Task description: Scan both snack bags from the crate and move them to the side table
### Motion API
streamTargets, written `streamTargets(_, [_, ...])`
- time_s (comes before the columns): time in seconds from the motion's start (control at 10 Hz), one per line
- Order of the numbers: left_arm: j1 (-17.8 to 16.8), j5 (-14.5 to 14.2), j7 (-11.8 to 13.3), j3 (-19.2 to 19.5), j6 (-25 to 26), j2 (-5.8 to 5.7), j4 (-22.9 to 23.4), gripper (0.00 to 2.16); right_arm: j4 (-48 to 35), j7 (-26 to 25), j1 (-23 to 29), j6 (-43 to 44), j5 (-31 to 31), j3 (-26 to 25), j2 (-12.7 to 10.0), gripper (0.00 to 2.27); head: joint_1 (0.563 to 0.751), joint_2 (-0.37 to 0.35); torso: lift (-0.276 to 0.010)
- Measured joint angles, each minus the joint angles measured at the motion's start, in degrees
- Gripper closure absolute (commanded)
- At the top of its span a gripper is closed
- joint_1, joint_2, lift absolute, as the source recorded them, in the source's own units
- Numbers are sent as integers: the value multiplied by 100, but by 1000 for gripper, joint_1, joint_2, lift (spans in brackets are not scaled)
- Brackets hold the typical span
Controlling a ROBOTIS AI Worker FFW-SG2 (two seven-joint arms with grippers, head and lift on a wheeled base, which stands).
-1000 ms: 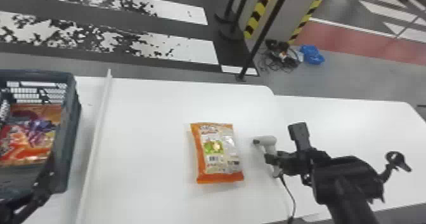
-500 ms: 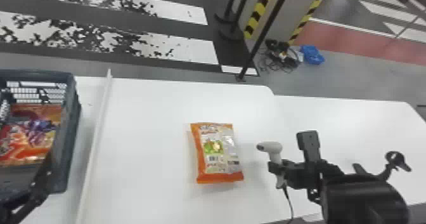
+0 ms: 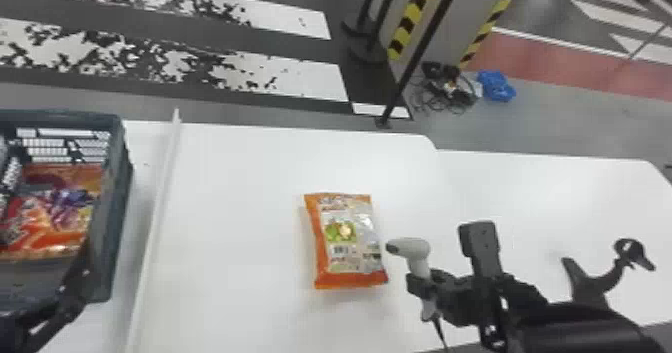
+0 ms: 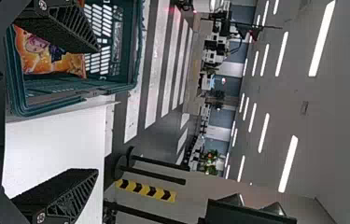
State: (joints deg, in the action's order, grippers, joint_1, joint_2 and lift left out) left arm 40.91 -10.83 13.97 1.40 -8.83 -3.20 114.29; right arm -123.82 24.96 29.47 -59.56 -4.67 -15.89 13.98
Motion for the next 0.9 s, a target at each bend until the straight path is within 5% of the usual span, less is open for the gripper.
streamTargets(0.9, [-13,8,12,-9,18,18,-29,83,-817,-114,54,-662,-504,1211,-115,2240,695,-147,-29])
